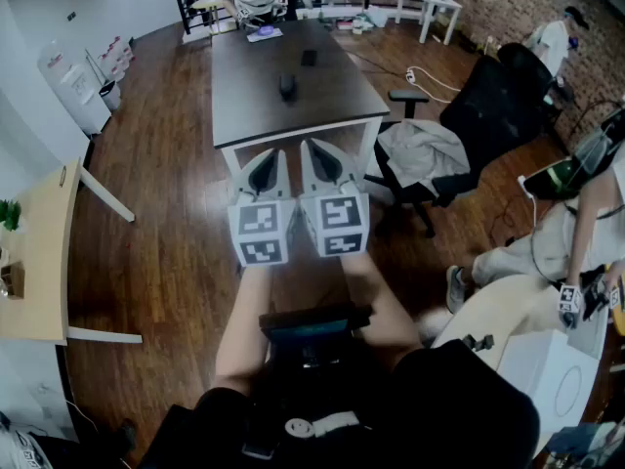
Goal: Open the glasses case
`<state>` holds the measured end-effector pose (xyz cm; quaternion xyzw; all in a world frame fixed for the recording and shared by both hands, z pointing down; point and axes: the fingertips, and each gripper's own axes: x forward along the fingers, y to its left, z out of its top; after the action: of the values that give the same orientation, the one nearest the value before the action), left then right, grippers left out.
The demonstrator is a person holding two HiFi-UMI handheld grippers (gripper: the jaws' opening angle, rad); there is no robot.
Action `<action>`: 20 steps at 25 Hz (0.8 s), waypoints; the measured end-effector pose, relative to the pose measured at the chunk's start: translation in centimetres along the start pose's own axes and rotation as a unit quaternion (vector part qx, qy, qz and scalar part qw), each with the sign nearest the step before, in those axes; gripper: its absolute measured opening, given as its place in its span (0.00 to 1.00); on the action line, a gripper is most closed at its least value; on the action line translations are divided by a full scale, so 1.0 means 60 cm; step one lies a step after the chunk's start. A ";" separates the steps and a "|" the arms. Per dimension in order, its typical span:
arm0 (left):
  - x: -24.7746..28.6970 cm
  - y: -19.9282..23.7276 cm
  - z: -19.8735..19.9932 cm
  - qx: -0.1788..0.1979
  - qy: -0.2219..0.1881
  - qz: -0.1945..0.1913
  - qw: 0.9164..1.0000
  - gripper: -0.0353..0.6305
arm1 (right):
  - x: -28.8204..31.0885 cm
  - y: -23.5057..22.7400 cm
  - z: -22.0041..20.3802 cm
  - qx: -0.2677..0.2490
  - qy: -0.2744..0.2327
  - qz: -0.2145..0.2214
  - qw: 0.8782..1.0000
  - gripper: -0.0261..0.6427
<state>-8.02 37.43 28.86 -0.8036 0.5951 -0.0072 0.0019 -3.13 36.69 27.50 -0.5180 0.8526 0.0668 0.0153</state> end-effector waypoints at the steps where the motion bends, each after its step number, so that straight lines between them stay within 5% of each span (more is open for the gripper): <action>1: -0.005 0.005 -0.001 -0.002 0.000 0.000 1.000 0.04 | 0.000 0.008 0.000 0.000 0.002 0.000 1.000 0.06; 20: -0.086 0.117 -0.026 -0.020 0.003 0.000 1.000 0.04 | 0.015 0.141 -0.008 -0.006 0.012 -0.012 1.000 0.06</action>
<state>-16.26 40.32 30.31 -0.8034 0.5952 0.0023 -0.0166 -10.99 39.68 28.71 -0.5291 0.8460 0.0658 0.0029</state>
